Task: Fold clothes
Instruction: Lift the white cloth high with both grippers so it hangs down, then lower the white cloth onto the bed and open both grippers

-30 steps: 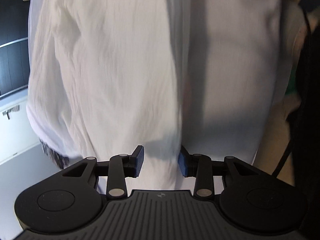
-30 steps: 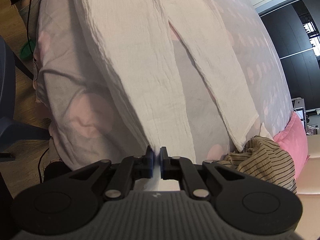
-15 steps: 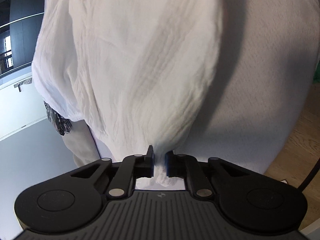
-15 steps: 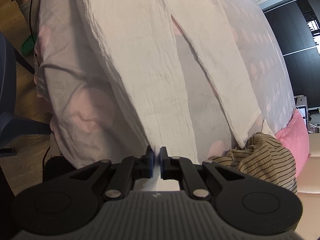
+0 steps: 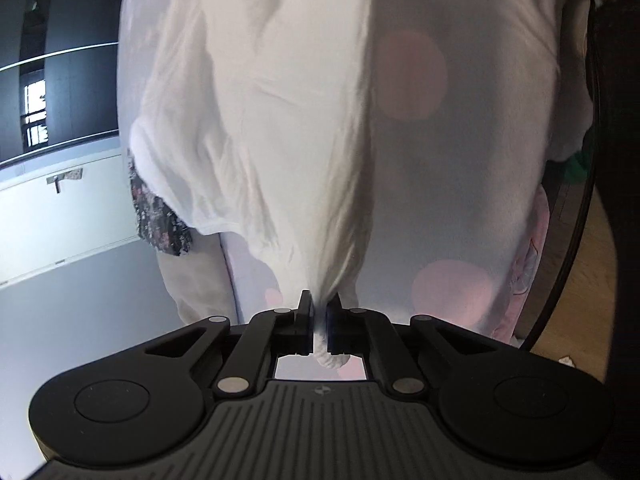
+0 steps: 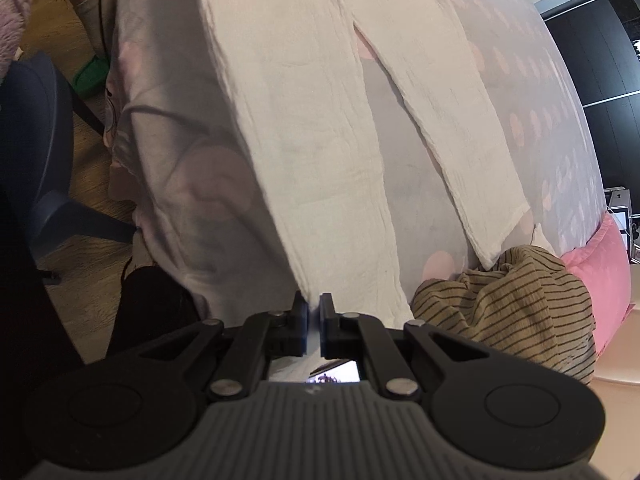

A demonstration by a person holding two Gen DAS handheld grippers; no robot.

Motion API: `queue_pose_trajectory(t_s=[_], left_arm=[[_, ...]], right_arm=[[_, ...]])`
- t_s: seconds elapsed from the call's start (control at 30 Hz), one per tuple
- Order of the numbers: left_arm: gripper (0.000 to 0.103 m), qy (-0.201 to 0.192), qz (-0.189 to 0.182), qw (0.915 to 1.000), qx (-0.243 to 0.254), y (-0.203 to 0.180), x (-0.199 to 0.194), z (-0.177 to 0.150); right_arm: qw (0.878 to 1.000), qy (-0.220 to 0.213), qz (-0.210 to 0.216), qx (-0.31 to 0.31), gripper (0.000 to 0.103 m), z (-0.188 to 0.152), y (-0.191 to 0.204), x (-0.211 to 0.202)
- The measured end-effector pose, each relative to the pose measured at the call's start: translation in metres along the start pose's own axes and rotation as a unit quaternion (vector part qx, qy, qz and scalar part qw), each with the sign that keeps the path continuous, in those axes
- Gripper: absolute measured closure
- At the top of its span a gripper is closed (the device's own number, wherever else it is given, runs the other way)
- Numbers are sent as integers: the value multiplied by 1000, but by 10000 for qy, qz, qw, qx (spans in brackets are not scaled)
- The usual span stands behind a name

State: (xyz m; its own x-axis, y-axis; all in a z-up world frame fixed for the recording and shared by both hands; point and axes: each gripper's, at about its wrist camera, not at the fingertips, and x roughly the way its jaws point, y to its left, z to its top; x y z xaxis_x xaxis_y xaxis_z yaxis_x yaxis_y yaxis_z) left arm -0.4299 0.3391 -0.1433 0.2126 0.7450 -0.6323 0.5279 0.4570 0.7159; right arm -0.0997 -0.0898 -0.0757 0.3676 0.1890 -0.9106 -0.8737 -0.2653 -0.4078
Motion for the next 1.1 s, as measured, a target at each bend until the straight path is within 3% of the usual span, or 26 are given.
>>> queue_pose_trajectory(t_s=[0.17,0.4,0.6,0.77,1.1], left_arm=[[100,8,205,9998,-81,20,-8,-9],[100,-85,520,9959,-734,71,9,12],[100,-142,659,9908,-1173,123,38,44],[100,-161,564,9864,-1533,168,74,78],[100,148,414,9813,-1874,233,167,116]], right_arm=[[9995,-224,176,163,97,-2,-11,-21],[9917,-270,-925,846,97,22,-59,-4],[9843,-38,-1290,1202,97,49,-116,33],[9770,177,-1491,1513,97,69,-170,74],[9706,263,-1466,1892,97,128,-290,153]])
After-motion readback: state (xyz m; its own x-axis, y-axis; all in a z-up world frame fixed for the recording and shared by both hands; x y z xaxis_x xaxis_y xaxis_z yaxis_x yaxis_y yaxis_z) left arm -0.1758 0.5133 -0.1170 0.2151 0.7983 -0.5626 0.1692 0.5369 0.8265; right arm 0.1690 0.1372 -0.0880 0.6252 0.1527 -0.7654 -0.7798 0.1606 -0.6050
